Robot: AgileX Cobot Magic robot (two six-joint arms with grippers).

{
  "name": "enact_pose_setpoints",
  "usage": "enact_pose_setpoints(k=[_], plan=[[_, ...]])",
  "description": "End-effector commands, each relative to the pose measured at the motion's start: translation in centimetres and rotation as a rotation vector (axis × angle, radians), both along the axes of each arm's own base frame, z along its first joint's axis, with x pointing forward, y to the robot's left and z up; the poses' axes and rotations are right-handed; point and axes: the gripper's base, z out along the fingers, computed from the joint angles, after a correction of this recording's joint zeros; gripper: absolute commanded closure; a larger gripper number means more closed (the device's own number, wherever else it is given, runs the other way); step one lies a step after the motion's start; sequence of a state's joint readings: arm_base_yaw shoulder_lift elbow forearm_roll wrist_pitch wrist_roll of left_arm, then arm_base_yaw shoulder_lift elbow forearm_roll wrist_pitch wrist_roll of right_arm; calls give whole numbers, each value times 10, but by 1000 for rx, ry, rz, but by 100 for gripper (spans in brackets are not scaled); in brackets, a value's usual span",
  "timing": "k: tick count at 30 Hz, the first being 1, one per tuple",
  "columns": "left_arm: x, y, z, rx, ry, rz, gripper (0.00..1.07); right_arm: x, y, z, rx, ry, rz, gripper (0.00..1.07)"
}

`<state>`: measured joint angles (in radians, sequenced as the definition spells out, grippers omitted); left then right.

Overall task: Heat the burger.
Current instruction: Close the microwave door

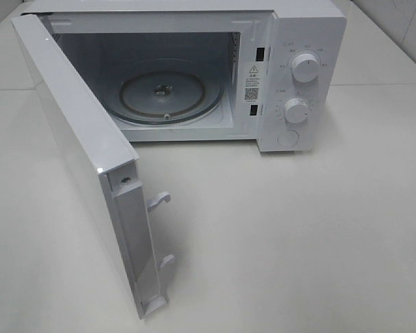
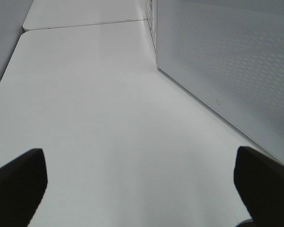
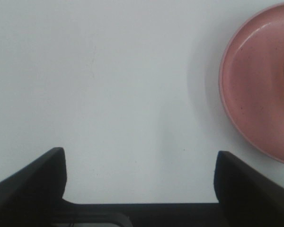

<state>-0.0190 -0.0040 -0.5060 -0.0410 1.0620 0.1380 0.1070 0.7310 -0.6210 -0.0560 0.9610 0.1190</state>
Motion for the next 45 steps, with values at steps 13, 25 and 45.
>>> enact_pose_setpoints(k=[13, 25, 45], plan=[[-3, -1, 1, -13, -35, -5, 2, -72, -7, 25, -22, -312, 81, 31], [-3, -1, 1, -13, -35, -5, 2, -113, -11, -1, 10, -554, 75, 31], [-3, -1, 1, -13, -35, -5, 2, -120, -11, -2, 12, -605, 77, 31]])
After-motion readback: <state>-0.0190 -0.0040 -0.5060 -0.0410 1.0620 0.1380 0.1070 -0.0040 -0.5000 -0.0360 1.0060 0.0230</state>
